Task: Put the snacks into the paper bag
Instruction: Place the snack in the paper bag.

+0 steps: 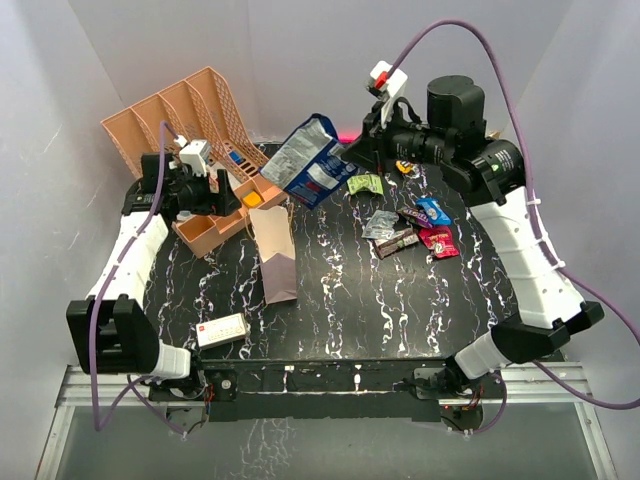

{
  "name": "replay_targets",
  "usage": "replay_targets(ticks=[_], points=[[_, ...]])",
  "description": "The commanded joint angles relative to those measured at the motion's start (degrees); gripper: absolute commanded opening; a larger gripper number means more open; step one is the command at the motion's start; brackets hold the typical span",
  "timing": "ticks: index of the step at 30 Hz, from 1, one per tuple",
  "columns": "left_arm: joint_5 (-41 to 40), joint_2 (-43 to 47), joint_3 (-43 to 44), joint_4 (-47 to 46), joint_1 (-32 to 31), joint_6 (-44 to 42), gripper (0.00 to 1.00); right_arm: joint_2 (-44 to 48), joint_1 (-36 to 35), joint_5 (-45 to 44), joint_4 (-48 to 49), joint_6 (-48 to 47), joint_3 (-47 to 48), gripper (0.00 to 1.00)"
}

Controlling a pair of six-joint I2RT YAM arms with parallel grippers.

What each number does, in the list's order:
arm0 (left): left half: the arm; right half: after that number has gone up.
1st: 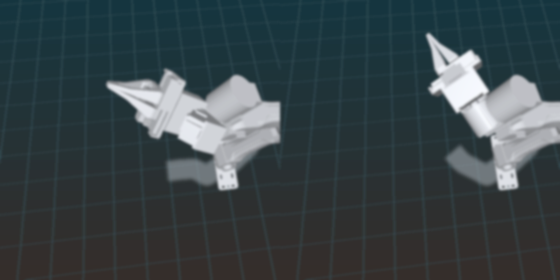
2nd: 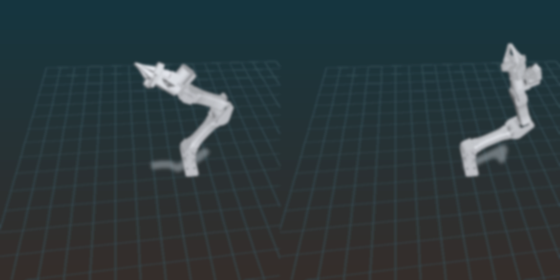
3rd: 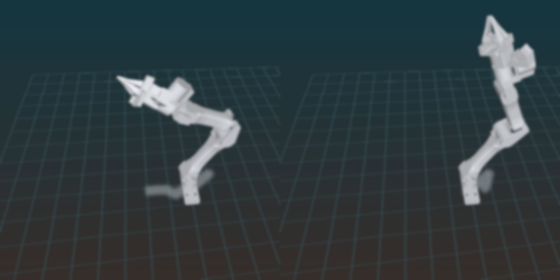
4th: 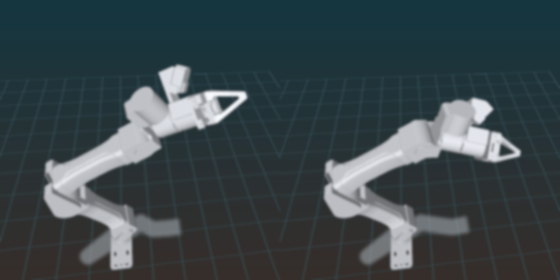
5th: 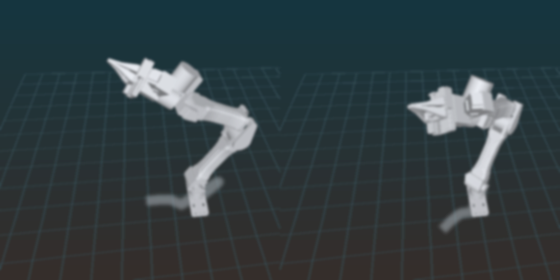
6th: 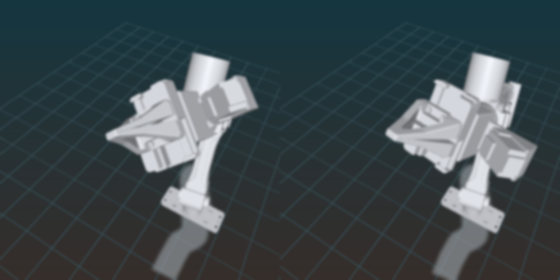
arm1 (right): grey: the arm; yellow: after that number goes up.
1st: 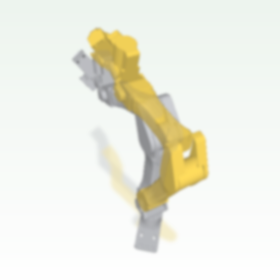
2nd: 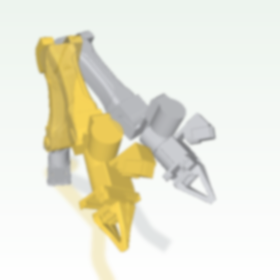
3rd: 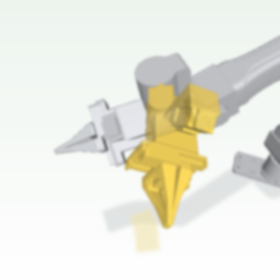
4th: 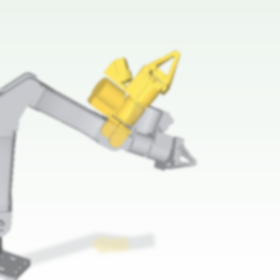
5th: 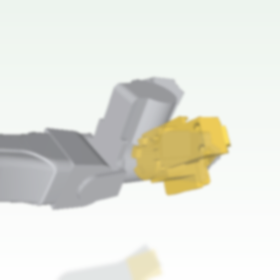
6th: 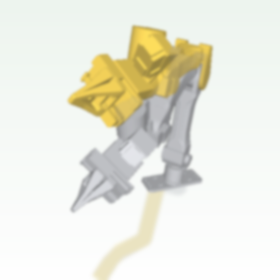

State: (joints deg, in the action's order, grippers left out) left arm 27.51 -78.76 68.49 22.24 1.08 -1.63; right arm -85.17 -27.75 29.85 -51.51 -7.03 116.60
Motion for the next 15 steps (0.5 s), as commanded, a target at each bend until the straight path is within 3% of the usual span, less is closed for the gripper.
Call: replay_targets(ticks=[1,15], points=[[6.7,-2.7,2.1,-4.6,0.4,3.6,0.85,-1.1,-3.0,2.2,6.2,2.9,4.5,0.08],[16.8,-4.4,-2.9,-9.9,0.3,7.8,0.8,-1.4,-7.2,2.3,8.2,5.6,2.7,0.08]])
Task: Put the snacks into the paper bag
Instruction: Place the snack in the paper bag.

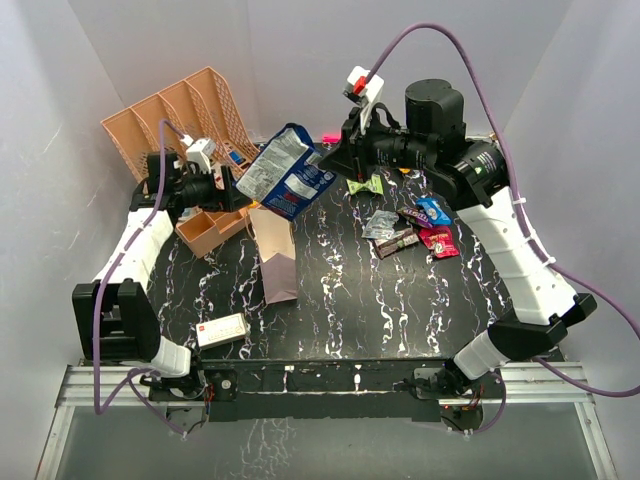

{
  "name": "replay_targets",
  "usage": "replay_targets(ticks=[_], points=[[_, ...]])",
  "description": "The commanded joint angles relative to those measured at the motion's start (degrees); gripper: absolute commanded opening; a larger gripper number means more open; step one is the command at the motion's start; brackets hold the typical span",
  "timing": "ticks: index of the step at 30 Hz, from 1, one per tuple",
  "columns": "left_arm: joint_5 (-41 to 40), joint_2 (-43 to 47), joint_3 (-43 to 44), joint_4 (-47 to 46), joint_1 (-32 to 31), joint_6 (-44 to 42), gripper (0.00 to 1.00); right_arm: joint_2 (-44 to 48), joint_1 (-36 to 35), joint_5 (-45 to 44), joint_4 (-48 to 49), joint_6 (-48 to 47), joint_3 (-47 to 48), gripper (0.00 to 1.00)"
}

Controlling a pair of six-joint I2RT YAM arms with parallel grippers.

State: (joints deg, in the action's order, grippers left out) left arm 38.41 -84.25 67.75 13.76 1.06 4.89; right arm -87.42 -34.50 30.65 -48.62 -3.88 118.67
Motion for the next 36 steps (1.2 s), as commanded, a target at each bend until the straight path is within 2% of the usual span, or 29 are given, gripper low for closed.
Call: replay_targets(ticks=[1,8,17,22,28,33,36], points=[[6.5,1.2,-2.9,-1.7,0.3,1.6,0.79,0.8,-0.5,1.8,5.6,3.2,0.4,0.08],[7.4,5.5,-7.8,-3.1,0.3,1.4,0.76,0.4,-1.0,-0.4,7.6,6.9,-2.3,0.08],[5.7,10.4,-11.2,-3.1,0.3,-0.8,0.76,2.7,-1.3,-2.0,7.4,5.3,-7.1,0.08],[-0.8,11.2,-10.5,-3.8,0.3,-1.0,0.79,3.0,-1.4,-1.9,7.5,5.5,-8.5,0.08],[-3.6,6.3,-4.5,-3.3,0.3,-0.8,0.81,3.8,-1.6,-1.5,8.3,5.2,-10.4,0.08],[3.3,0.9,-2.5,-8.9,-0.4,1.8,0.81,4.3,-1.7,-0.3,8.4,4.4,-11.8,0.08],[4.2,-0.8,-1.5,-9.1,-2.5,1.2,0.8,4.4,-1.7,-1.2,8.6,4.3,-12.4,0.08]])
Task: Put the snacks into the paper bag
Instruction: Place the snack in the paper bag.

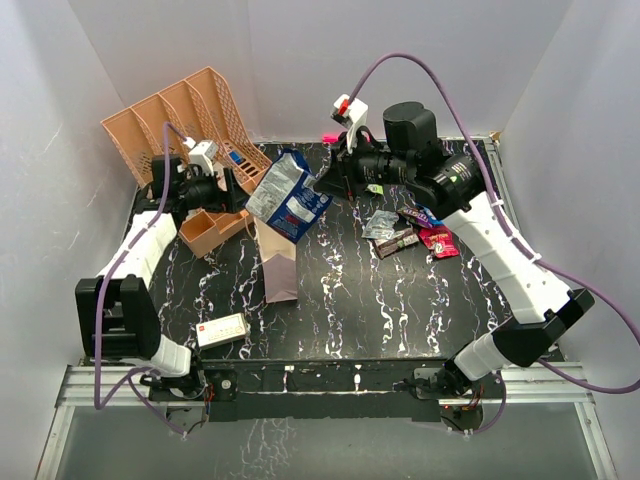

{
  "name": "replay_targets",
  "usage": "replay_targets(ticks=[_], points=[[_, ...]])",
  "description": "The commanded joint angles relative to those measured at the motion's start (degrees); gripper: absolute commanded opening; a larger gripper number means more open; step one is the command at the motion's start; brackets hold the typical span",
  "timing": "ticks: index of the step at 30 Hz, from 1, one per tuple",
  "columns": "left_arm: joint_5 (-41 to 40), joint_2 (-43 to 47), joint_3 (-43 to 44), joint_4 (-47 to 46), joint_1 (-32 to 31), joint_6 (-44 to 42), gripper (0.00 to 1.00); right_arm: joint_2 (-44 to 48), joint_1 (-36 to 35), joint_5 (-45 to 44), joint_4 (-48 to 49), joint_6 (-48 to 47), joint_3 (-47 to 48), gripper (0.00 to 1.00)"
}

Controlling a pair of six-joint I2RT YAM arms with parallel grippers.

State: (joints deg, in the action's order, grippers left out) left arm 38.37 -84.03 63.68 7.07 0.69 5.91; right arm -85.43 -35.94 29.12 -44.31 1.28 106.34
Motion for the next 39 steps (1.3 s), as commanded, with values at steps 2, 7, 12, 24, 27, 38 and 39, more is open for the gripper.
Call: replay_targets(ticks=[2,7,12,24,27,38,39], points=[[5.5,-1.9,2.8,-1.5,-3.6,-0.5,0.78,2.4,-0.2,0.1,4.3,-0.8,0.1,0.08],[6.9,-0.4,0.4,-2.5,-4.5,-1.2,0.74,1.9,-0.3,-0.4,4.0,-0.9,0.8,0.08],[8.4,1.8,-1.6,-0.7,-4.5,-4.1,0.71,1.7,-0.5,-2.5,3.9,-1.2,0.7,0.08],[6.7,5.3,-4.1,2.6,-4.5,-6.8,0.69,0.8,-0.6,-7.9,1.1,-4.2,3.4,0.08],[5.9,7.8,-5.6,2.6,-4.5,-7.2,0.69,0.6,-1.0,-6.7,0.3,-5.0,3.4,0.08],[4.0,12.7,-9.4,1.7,-4.5,-7.9,0.68,1.5,-3.4,-6.1,-1.4,-6.3,1.2,0.08],[4.1,12.7,-9.7,1.8,-4.5,-7.9,0.68,1.7,-3.4,-6.4,-1.5,-6.5,0.8,0.08]])
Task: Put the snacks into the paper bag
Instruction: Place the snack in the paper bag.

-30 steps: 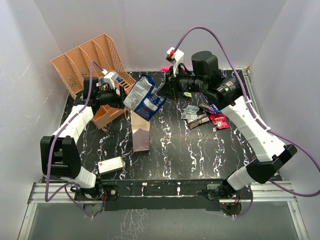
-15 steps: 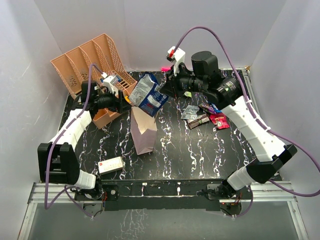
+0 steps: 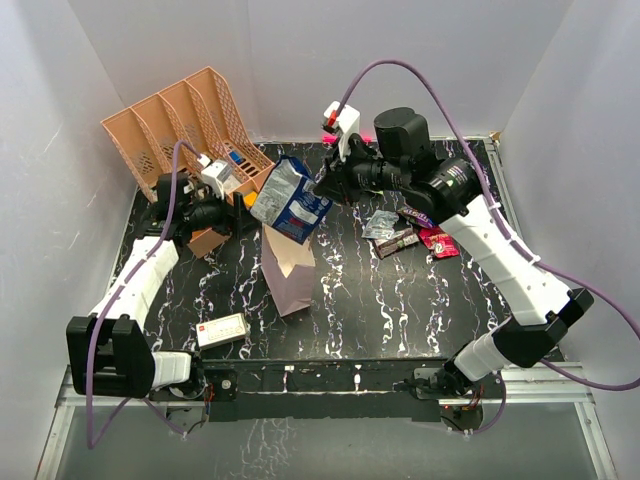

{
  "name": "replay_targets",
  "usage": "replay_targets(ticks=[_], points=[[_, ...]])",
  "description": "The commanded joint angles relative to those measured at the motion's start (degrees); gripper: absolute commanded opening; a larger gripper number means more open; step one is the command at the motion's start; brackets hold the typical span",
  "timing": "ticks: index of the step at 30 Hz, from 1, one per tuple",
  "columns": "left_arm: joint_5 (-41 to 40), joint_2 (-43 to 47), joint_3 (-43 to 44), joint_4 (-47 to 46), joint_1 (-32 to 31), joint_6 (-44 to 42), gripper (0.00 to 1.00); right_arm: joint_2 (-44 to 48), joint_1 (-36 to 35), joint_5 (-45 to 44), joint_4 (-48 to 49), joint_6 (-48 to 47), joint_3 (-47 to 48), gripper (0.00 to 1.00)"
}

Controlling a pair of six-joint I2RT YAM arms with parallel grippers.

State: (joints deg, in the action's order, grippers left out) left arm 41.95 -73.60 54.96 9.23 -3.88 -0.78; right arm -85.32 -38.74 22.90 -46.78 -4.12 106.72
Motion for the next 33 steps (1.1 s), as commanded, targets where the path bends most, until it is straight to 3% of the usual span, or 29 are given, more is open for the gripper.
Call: replay_targets(ticks=[1,18,33], points=[[0.5,2.6,-1.2,-0.3,0.1,-1.4,0.68,1.7,-0.7,-0.5,0.7,-1.3,0.1,0.08],[0.0,5.0,-3.2,2.7,0.2,-8.5,0.69,5.3,-1.1,-2.4,-2.7,-3.2,-4.5,0.08],[0.2,5.4,-2.6,3.3,0.6,-9.8,0.69,5.4,-1.8,-4.6,-4.0,-3.7,-5.0,0.08]])
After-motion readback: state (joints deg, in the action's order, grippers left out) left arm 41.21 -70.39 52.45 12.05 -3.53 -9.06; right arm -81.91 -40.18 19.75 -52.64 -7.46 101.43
